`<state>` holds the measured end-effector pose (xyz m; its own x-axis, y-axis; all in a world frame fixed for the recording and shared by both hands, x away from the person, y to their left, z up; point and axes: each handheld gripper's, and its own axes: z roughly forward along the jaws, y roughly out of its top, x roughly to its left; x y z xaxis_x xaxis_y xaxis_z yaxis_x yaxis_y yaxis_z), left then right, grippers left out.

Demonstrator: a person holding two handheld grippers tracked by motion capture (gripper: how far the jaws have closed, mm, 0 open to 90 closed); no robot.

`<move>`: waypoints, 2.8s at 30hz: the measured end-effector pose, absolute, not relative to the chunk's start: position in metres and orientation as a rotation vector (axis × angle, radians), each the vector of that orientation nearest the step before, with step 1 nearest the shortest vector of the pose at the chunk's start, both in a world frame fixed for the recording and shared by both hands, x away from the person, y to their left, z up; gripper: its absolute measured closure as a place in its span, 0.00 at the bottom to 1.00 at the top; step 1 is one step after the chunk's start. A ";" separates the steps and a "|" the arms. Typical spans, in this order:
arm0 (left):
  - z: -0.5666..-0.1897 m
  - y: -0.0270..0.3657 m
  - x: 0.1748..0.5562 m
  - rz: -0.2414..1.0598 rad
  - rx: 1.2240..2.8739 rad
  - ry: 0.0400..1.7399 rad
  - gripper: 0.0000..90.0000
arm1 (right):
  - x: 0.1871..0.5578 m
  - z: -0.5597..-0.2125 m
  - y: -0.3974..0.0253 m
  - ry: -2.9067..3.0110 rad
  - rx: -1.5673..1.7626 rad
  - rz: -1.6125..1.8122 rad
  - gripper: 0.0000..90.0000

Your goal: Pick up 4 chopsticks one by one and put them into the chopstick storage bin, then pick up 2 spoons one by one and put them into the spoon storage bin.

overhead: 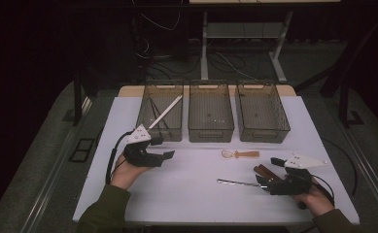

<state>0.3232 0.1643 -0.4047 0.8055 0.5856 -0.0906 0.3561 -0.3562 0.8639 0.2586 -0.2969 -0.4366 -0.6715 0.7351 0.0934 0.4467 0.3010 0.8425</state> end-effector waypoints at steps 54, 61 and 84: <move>-0.437 0.157 0.281 0.195 2.001 0.656 0.00 | 0.294 -0.406 -0.309 2.418 1.038 1.177 0.25; -0.437 0.155 0.281 0.192 2.009 0.654 0.00 | 0.308 -0.404 -0.303 2.447 1.031 1.167 0.34; -0.437 0.154 0.281 0.172 2.013 0.653 0.00 | 0.360 -0.428 -0.290 2.532 1.068 1.080 0.57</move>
